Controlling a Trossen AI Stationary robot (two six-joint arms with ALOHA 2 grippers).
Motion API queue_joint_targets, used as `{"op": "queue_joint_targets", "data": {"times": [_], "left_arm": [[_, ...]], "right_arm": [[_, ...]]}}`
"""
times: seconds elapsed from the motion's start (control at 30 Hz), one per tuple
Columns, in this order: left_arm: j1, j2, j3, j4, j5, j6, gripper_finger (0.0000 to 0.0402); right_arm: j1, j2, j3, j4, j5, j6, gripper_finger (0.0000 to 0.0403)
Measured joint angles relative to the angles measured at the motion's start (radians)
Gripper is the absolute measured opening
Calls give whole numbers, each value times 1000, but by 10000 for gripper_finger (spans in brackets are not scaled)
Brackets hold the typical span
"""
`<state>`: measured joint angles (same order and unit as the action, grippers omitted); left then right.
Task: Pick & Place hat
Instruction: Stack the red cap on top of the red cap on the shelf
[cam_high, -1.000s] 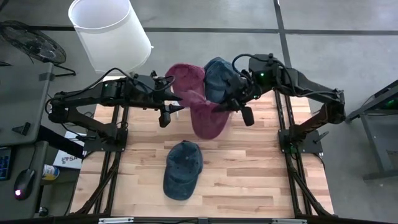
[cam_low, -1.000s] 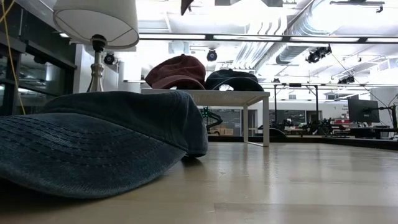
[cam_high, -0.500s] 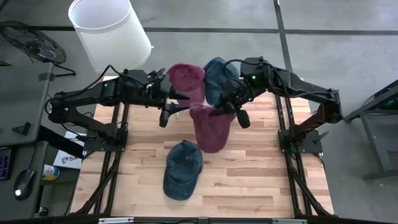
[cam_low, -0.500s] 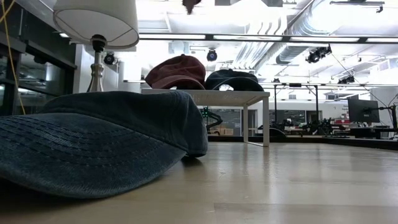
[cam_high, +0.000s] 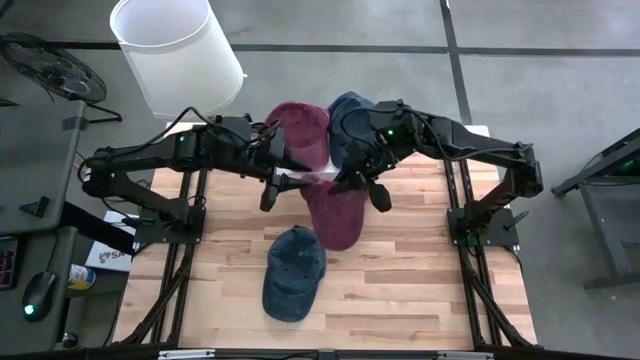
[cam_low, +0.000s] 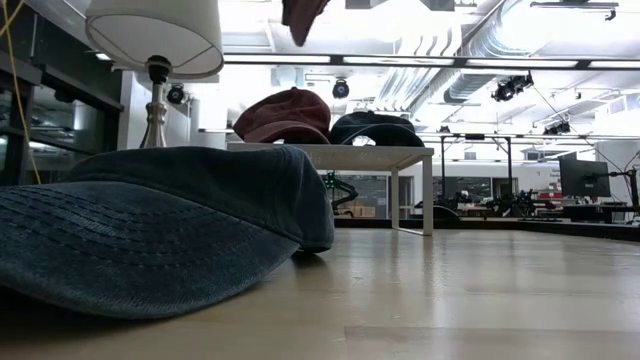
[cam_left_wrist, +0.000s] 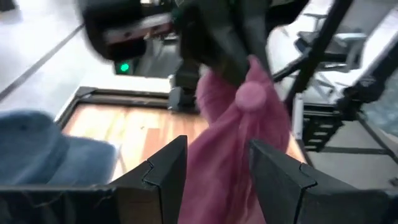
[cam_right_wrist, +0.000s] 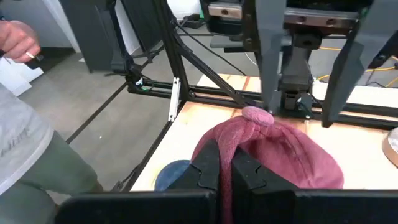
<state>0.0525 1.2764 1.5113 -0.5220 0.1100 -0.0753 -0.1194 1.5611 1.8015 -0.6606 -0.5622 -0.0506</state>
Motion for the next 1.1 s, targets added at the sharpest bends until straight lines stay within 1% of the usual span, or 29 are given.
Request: {"op": "queue_joint_targets", "data": {"times": [0.1, 0.2, 0.37, 0.63, 0.83, 1.1], "left_arm": [[0, 2, 0, -9, 39, 1, 165], [0, 2, 0, -5, 39, 21, 165], [0, 2, 0, -4, 47, 26, 165], [0, 18, 0, -6, 242, 20, 165], [0, 29, 1, -5, 264, 18, 165], [0, 65, 2, 18, 374, -8, 165]], "right_arm": [[9, 7, 0, -1, -23, 0, 0], [18, 10, 0, -7, -26, -1, 0], [29, 10, 0, -4, -82, -2, 0], [55, 10, 0, -1, -104, -19, 0], [81, 10, 0, 3, -125, -18, 0], [90, 10, 0, 20, -122, -11, 0]]}}
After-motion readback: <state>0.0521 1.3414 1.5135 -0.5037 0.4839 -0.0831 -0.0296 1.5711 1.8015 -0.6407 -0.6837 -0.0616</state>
